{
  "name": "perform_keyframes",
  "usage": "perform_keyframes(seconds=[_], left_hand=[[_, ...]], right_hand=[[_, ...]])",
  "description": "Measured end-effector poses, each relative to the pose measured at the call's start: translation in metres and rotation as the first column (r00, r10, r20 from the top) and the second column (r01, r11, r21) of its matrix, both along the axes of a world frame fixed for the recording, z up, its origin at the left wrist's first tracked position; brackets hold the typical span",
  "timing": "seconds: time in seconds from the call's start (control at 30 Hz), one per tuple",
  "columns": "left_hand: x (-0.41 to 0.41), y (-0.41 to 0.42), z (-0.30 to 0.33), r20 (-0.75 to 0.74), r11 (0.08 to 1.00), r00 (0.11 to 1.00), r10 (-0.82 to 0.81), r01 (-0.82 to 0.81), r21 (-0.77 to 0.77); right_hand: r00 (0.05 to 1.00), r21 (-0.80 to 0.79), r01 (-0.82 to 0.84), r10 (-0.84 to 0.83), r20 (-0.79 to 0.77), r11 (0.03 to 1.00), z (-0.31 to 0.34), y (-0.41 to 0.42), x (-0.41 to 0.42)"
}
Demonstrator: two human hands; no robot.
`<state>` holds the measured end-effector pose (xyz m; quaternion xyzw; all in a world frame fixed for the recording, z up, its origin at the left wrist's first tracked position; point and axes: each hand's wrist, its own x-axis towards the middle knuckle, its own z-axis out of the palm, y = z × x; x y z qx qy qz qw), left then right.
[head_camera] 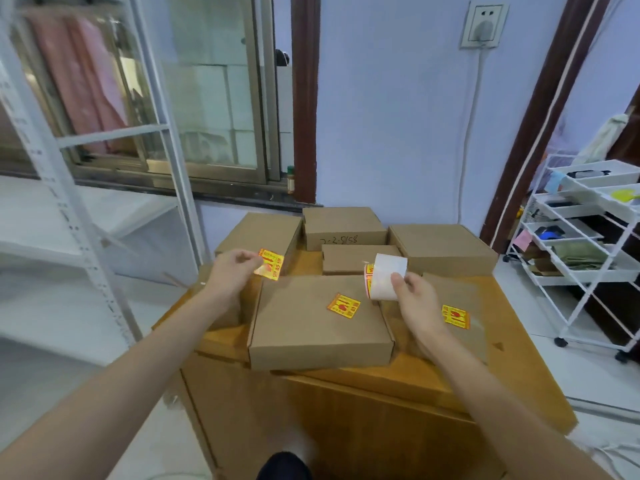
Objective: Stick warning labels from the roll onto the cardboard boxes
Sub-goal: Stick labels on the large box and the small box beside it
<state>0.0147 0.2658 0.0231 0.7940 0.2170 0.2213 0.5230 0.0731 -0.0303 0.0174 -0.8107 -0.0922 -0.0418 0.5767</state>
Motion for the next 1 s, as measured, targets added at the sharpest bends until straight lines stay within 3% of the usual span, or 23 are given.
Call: perform_keyframes(seconds=[0.2, 0.7, 0.9, 1.0], left_hand=[[-0.011, 0.060, -0.024, -0.134, 0.968, 0.961, 0.242, -0.229, 0.104], [-0.005, 0.053, -0.039, -0.244, 0.889, 0.922, 0.302, -0.180, 0.421], [0.000, 0.048, -0.047, -0.189, 0.772, 0.918, 0.350, -0.168, 0.612], [0.004, 0.047, -0.050, -0.173, 0.658, 0.924, 0.341, -0.103, 0.746]], right_hand=[[0.996, -0.041, -0.083, 0.083, 0.014, 0.996, -0.006, 0.025, -0.003], [0.996, -0.044, -0.080, 0.081, 0.025, 0.996, -0.005, 0.009, 0.000], [0.997, -0.032, -0.079, 0.080, 0.023, 0.996, -0.007, 0.003, -0.001], [0.998, -0.023, -0.064, 0.065, 0.024, 0.998, -0.006, 0.000, -0.001]])
